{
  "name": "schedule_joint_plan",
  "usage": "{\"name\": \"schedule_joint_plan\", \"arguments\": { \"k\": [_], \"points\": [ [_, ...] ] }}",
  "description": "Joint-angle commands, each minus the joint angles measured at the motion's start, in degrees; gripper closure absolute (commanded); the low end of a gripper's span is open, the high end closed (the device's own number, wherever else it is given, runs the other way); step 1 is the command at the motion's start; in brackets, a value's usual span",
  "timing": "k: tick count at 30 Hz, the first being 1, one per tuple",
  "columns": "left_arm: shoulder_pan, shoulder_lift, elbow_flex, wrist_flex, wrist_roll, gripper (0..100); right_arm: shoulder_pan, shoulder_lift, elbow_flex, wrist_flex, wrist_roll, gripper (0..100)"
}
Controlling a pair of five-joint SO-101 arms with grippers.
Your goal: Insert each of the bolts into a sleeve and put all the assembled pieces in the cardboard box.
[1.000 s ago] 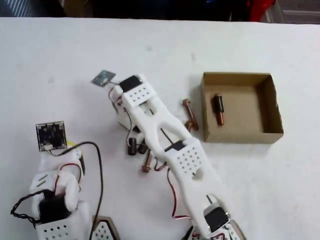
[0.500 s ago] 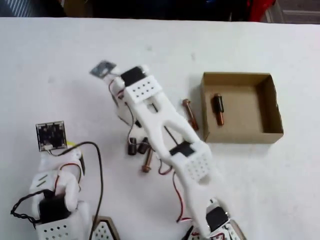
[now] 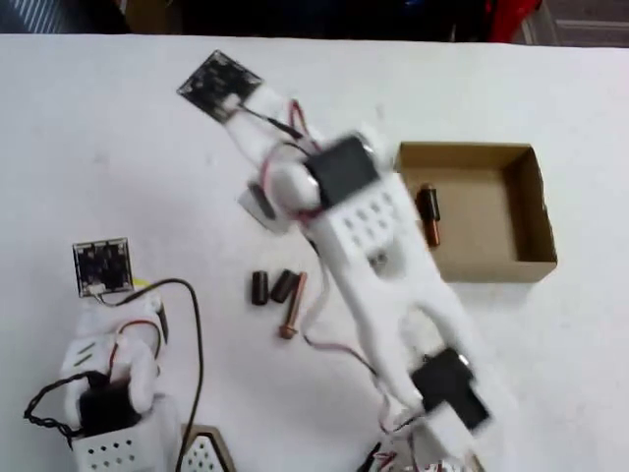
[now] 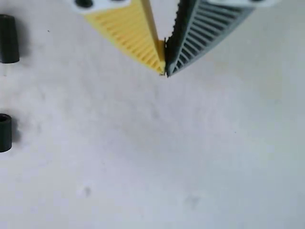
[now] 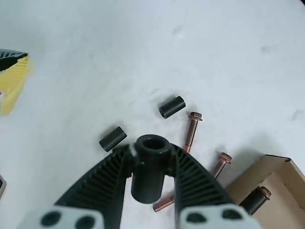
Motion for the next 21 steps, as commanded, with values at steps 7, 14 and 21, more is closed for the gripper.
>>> {"name": "schedule_joint_plan", "arguments": {
  "k": [7,14,21],
  "points": [
    [-0.2,0.0,1.5,-5.5,-0.4,97,0.6,-32.4,20.9,1.1,-0.4,98.2],
    [-0.2,0.0,1.6,-5.5,-0.4,97,5.6,-48.0,37.7,-6.5,-0.4,98.2],
    [-0.2,0.0,2.4,-7.3,-0.4,97,13.8,-60.5,57.5,-16.9,-0.4,98.2]
  ]
}}
